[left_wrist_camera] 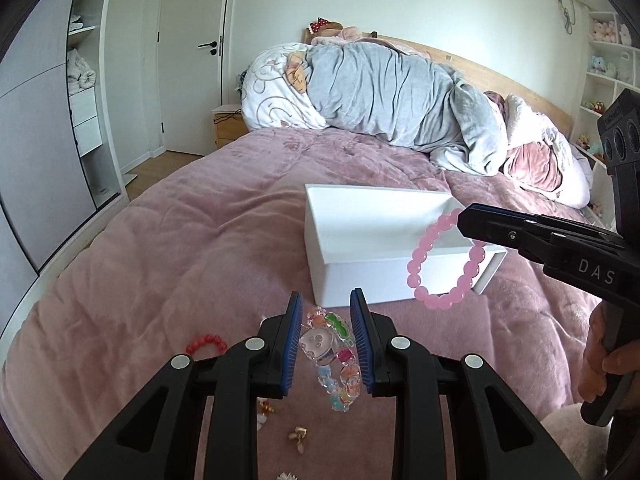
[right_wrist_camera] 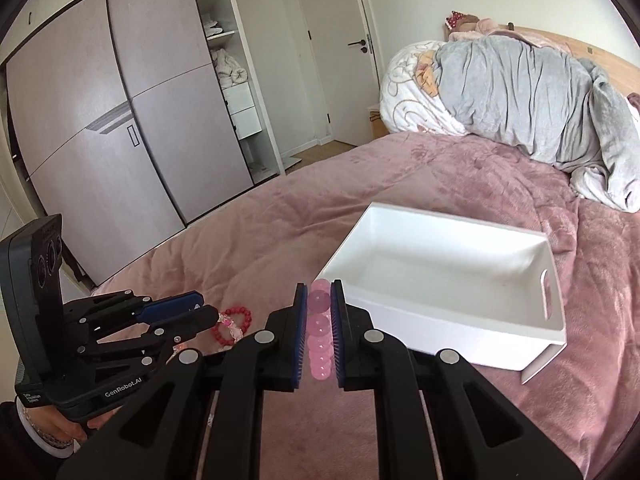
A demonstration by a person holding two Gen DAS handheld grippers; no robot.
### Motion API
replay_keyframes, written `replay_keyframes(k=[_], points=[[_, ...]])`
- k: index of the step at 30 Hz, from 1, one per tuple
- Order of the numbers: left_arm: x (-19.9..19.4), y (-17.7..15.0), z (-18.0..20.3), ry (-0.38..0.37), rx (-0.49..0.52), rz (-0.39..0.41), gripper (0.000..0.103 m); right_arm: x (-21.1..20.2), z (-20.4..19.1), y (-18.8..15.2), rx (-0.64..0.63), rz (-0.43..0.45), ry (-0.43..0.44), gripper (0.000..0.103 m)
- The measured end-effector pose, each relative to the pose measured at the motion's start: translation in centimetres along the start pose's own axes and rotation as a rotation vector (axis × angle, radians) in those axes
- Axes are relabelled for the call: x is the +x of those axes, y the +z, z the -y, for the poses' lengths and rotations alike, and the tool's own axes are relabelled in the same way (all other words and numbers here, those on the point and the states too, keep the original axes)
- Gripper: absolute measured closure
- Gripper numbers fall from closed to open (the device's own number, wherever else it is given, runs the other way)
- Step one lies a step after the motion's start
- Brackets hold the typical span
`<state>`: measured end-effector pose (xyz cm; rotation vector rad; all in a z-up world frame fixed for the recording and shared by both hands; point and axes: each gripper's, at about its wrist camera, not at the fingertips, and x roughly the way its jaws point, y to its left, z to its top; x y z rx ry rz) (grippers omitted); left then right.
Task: Organize jewelry
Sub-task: 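Carry both bracelets into the white box and open both tools to release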
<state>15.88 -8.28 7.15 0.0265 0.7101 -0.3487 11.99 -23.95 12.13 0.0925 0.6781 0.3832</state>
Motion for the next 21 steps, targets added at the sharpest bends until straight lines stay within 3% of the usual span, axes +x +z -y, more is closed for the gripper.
replay_keyframes(k=[12,21], points=[[3.4,9.1,3.7,-0.020,0.097,0.023,0.074,-1.0,6.0,5.7,-0.012,0.065,-0.094,0.091],[8.5,15.2,7.2,-0.044,0.192,0.022,0.074,3.0,10.4,8.0,0.070,-0.010,-0.061,0.091]])
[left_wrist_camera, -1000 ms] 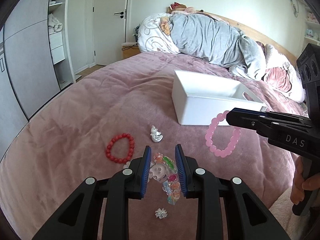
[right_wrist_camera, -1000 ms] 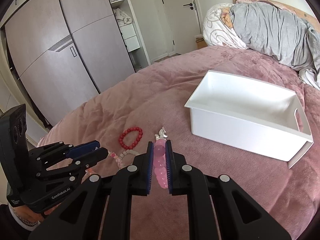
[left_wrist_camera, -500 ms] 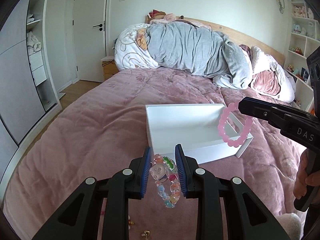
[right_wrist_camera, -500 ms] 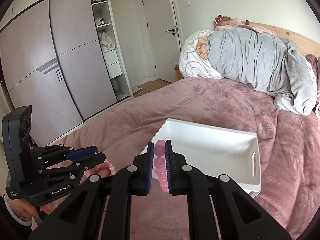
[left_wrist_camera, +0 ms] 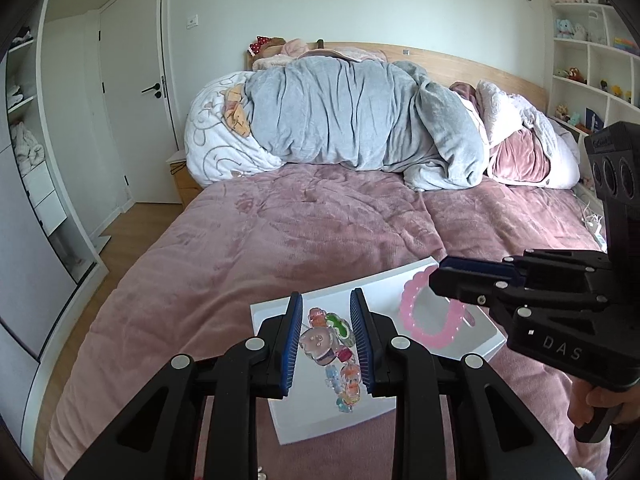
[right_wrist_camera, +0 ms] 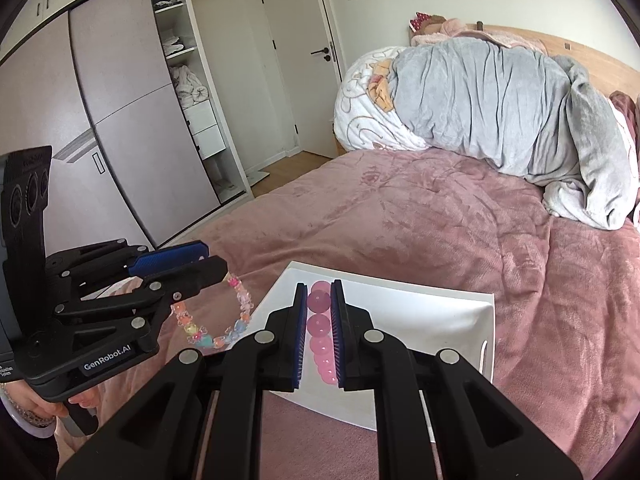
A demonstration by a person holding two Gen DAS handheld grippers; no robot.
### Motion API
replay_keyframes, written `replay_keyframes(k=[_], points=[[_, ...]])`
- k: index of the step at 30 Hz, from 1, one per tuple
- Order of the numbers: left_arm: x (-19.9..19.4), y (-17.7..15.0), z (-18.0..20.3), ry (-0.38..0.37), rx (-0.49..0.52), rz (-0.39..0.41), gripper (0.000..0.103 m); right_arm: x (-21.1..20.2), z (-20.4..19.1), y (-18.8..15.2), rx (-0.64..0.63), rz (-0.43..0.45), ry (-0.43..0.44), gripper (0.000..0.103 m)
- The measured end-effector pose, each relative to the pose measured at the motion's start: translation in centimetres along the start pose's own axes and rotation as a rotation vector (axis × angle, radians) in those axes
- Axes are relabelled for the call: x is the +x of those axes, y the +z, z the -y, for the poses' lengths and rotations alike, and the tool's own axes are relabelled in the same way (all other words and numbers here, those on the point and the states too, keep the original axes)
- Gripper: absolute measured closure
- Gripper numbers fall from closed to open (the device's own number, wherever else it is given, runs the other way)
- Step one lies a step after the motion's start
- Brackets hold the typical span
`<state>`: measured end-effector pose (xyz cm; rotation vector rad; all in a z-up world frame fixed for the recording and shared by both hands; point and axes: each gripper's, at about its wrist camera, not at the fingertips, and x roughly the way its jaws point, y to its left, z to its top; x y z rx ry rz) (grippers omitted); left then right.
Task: Organize jewelry
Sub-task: 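Carry both bracelets into the white box and open both tools to release, then withdraw both tools from the box back toward the remaining jewelry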
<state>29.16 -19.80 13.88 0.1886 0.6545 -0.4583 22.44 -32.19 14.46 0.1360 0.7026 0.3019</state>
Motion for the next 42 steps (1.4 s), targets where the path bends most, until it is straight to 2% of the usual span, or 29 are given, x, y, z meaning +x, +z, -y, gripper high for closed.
replay_keyframes(k=[5,9,14,17,22,28,31,33,35,37,39,42], points=[[5.9,0.2,-0.4,-0.002,-0.037,-0.096,0.074,3.4,2.8,-0.2,0.042,-0.068,-0.038,0.091],[11.1,-1.5,-0.8,-0.061,-0.095,-0.206,0.074,5.8,4.5,-0.8,0.038,-0.112,-0.080,0.091],[15.9,-3.0,-1.2,-0.019,-0.109,-0.310,0.074,8.9,6.5,-1.9,0.054,-0.181,-0.111,0.091],[17.5,-3.4,-1.2,-0.004,-0.117,-0.339,0.074,10.1,7.5,-2.6,0.081,-0.204,-0.122,0.091],[19.1,-4.0,-0.2,0.049,-0.066,-0.366,0.074,11.9,8.6,-3.4,0.121,-0.241,-0.139,0.091],[19.5,-5.0,1.0,0.051,-0.042,-0.375,0.073,12.9,8.4,-4.2,0.125,-0.278,-0.163,0.089],[18.8,-5.3,1.0,0.059,-0.053,-0.358,0.065,12.4,8.0,-4.2,0.102,-0.266,-0.193,0.088],[18.2,-5.3,0.9,0.062,-0.068,-0.345,0.057,12.0,8.0,-4.1,0.107,-0.264,-0.196,0.081],[17.3,-5.1,0.9,0.067,-0.073,-0.317,0.048,11.5,7.8,-4.1,0.095,-0.258,-0.210,0.064],[16.0,-4.8,0.9,0.079,-0.065,-0.278,0.043,10.8,7.4,-4.0,0.066,-0.244,-0.229,0.058],[14.6,-4.6,0.9,0.107,-0.059,-0.250,0.027,10.0,6.8,-4.0,0.038,-0.232,-0.250,0.055],[12.4,-4.5,0.4,0.125,-0.075,-0.220,0.023,8.5,5.9,-4.1,0.009,-0.200,-0.281,0.040]])
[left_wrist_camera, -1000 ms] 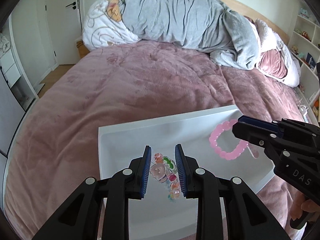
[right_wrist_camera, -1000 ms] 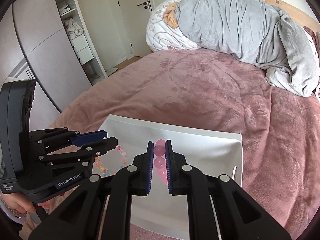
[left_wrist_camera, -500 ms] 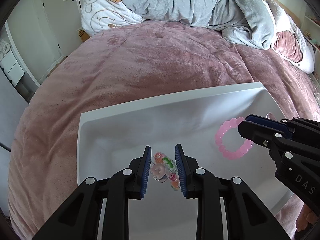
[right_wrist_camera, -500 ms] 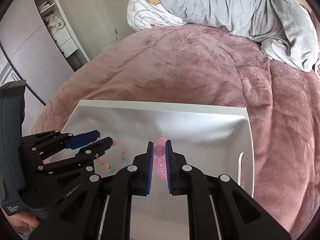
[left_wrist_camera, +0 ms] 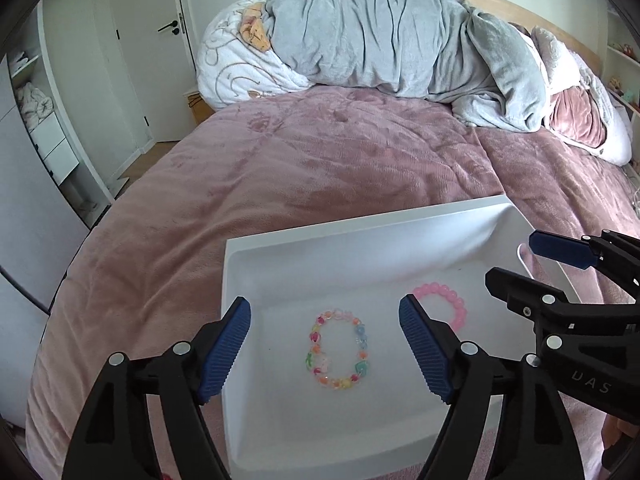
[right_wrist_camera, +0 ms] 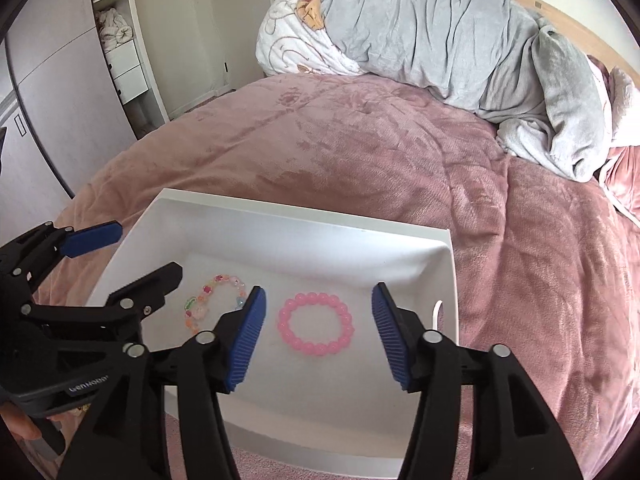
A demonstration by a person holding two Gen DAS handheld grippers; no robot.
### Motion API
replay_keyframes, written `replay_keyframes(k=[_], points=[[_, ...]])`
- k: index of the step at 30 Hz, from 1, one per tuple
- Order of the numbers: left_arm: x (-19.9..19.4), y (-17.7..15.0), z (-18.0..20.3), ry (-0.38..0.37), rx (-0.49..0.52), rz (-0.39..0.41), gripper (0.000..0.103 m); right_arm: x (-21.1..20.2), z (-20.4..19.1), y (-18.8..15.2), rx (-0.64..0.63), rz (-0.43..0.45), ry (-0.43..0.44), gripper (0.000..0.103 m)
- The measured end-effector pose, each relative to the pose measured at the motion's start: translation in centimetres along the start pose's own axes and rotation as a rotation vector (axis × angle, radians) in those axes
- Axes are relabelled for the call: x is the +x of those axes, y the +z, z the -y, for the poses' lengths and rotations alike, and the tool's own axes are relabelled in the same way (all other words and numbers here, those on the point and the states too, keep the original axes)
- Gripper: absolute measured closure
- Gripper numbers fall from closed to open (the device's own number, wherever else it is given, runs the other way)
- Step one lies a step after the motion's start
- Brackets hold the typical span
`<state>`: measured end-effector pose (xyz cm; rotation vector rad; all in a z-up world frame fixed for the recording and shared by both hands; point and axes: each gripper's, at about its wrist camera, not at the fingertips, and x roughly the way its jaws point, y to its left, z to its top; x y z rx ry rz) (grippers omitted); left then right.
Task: Organize jewelry
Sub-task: 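Withdraw both tools from the box back toward the remaining jewelry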
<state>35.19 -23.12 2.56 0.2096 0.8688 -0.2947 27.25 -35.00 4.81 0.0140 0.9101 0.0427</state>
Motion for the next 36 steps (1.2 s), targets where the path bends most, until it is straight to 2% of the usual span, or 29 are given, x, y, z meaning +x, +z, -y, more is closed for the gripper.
replay_keyframes(k=[1,8,15,17,21,28,36], points=[[-0.7,-0.2,-0.4,-0.002,-0.011,0.008,0.022,-0.7,-0.2,-0.2,-0.008,0.019,-0.011,0.035],[-5.8,-2.4,-2.4,0.047,-0.015,0.088,0.020,-5.6,-2.7,-1.6,-0.086,0.116,-0.062,0.031],[-11.5,-5.5,-4.7,0.101,0.000,0.171,0.014,-10.8,-6.1,-2.4,-0.110,0.210,-0.023,0.025],[-13.1,-6.6,-5.4,0.119,0.000,0.194,0.009,-12.1,-7.2,-2.8,-0.120,0.235,-0.008,0.016],[-15.7,-8.7,-7.3,0.117,-0.049,0.212,0.009,-14.3,-9.5,-3.5,-0.145,0.281,-0.003,0.009],[-19.0,-12.7,-10.1,0.136,-0.087,0.238,0.009,-16.3,-12.8,-5.4,-0.151,0.304,0.061,0.005],[-20.5,-17.8,-12.6,0.173,-0.115,0.219,0.009,-15.3,-16.3,-8.2,-0.181,0.271,0.114,0.005]])
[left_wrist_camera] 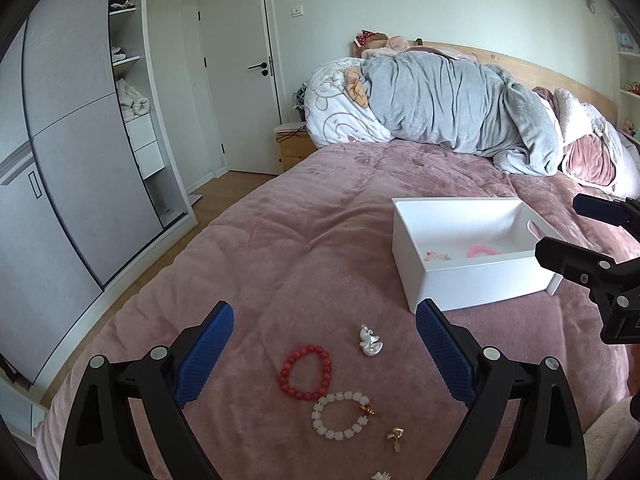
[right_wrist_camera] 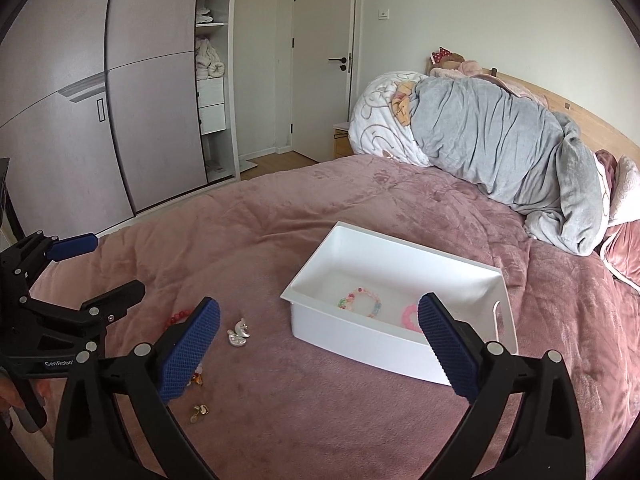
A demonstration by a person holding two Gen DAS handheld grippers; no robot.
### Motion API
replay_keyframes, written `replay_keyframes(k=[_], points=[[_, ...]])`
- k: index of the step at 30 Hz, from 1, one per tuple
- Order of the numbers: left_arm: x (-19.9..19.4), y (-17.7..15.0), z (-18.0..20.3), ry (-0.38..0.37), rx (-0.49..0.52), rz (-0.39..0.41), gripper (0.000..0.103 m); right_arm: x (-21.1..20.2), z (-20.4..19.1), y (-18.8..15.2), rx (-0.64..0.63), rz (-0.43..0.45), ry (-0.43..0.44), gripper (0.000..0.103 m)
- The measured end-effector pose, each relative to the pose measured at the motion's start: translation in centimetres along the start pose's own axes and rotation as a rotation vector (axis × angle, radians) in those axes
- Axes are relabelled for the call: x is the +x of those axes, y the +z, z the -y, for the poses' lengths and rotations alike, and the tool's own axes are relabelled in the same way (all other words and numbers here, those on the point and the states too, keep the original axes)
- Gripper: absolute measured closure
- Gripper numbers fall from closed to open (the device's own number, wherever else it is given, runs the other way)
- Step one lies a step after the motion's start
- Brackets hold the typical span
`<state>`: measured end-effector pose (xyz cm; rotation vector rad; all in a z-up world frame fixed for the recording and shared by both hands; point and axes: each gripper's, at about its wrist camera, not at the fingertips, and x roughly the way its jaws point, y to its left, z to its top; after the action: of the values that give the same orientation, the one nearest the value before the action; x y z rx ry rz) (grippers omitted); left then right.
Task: Organize jewelry
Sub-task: 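Withdraw both tools from the box back toward the remaining jewelry, then grasp the white beaded bracelet with the left tool while the right tool grasps a gold charm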
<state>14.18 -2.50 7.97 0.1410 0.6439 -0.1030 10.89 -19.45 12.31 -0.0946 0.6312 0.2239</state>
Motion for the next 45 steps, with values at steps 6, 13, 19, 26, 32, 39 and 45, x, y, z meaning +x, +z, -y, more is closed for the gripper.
replay_keyframes(k=[6,13,19,26,32,39,45], points=[[-0.1,-2.9,-1.9,0.032,-0.012,-0.012,0.009,1.5,-2.1,-1.8,-0.013,-0.033,0.052,0.005],[0.9,-5.8,-2.8,0.022,-0.017,-0.012,0.009,3.7,-4.4,-4.4,-0.055,-0.083,0.105,0.007],[2.7,-8.0,-2.6,0.006,0.017,-0.032,0.009,6.2,-6.2,-7.6,-0.111,-0.165,0.150,0.017],[5.0,-10.5,-3.3,-0.035,-0.050,-0.061,0.009,8.4,-8.2,-11.0,-0.177,-0.214,0.211,0.031],[6.4,-11.3,-2.6,-0.030,-0.004,-0.082,0.011,9.2,-9.4,-11.9,-0.218,-0.232,0.241,0.040],[8.5,-12.3,-2.6,-0.051,-0.003,-0.147,0.027,10.5,-10.5,-13.0,-0.241,-0.294,0.283,0.052],[10.2,-13.1,-2.4,-0.064,0.011,-0.200,0.037,11.6,-11.3,-13.9,-0.265,-0.358,0.303,0.058]])
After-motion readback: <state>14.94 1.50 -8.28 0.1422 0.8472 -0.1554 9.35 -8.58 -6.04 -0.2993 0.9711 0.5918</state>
